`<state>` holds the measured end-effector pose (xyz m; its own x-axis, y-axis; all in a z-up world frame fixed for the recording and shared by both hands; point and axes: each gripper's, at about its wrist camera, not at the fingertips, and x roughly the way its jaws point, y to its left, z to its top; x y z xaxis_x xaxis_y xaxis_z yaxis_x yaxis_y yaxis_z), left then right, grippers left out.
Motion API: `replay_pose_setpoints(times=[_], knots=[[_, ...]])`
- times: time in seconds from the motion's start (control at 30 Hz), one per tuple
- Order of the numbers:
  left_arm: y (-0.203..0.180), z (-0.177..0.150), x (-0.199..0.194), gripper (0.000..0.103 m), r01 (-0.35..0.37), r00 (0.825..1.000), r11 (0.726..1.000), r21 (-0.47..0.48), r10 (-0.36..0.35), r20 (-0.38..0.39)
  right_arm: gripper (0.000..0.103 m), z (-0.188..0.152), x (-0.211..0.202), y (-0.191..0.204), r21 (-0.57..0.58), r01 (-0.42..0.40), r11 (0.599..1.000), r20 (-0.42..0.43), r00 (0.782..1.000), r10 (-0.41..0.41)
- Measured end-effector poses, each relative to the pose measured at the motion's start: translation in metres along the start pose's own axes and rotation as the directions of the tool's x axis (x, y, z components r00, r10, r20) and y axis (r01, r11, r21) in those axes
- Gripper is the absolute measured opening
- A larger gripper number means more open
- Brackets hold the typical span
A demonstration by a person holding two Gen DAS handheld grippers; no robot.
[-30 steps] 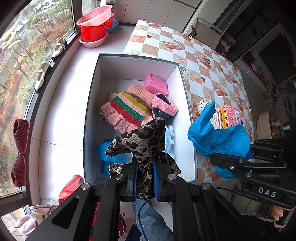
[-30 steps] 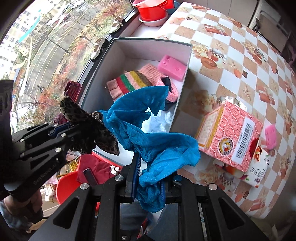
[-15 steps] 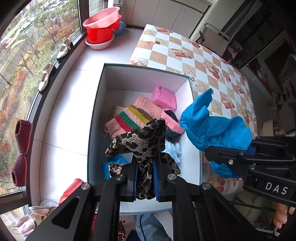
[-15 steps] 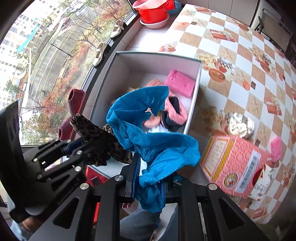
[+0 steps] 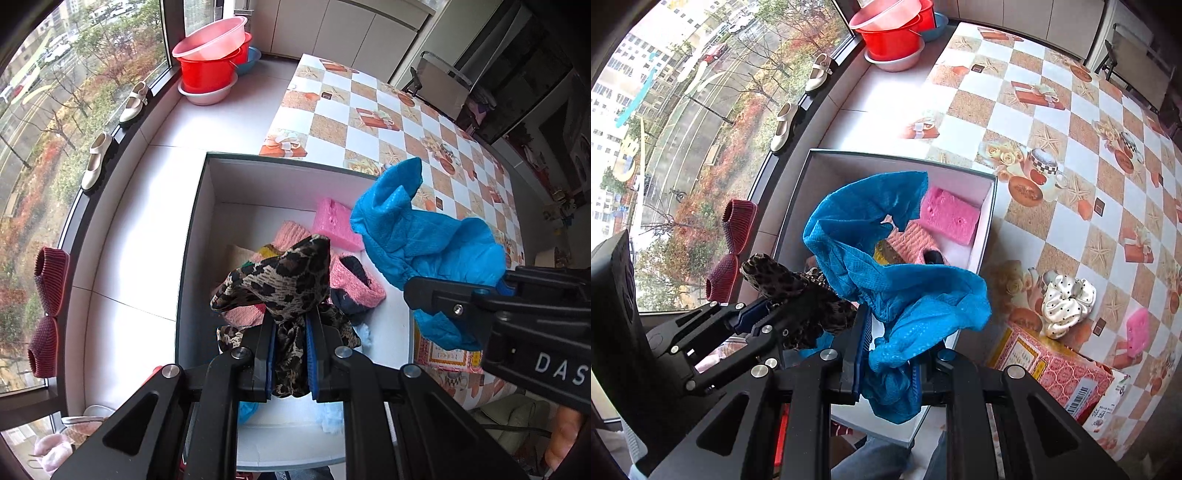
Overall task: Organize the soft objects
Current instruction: 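Lower the blue cloth and leopard scrunchie into the white box and open both tools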
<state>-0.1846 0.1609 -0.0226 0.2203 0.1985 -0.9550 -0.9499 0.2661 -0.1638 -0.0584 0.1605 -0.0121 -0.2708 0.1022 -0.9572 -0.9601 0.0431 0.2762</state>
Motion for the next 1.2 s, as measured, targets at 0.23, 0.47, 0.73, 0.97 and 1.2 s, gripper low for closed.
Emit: replay_pose_setpoints(times=[0.23, 0.47, 0.73, 0.97, 1.2], knots=[[-0.002, 0.006, 0.009, 0.014, -0.019, 1.000, 1.000, 0.005, 0.019, -0.006, 0.020, 0.007, 0.008, 0.000, 0.000, 0.011, 1.000, -0.013, 1.000, -0.011], [0.001, 0.008, 0.019, 0.015, -0.033, 0.999, 0.999, -0.007, 0.033, -0.030, 0.020, 0.014, 0.018, -0.001, 0.012, 0.004, 1.000, -0.028, 1.000, -0.004], [0.002, 0.010, 0.030, 0.015, -0.036, 0.998, 0.999, -0.014, 0.036, -0.056, 0.020, 0.019, 0.027, -0.004, 0.028, 0.006, 1.000, -0.045, 0.999, -0.005], [0.004, 0.011, 0.036, 0.015, -0.037, 0.997, 0.999, -0.021, 0.035, -0.069, 0.020, 0.024, 0.034, -0.006, 0.032, 0.013, 0.999, -0.057, 0.998, -0.011], [0.003, 0.011, 0.038, 0.016, -0.036, 0.997, 0.999, -0.019, 0.035, -0.074, 0.020, 0.026, 0.042, -0.005, 0.023, 0.013, 1.000, -0.069, 0.998, -0.012]])
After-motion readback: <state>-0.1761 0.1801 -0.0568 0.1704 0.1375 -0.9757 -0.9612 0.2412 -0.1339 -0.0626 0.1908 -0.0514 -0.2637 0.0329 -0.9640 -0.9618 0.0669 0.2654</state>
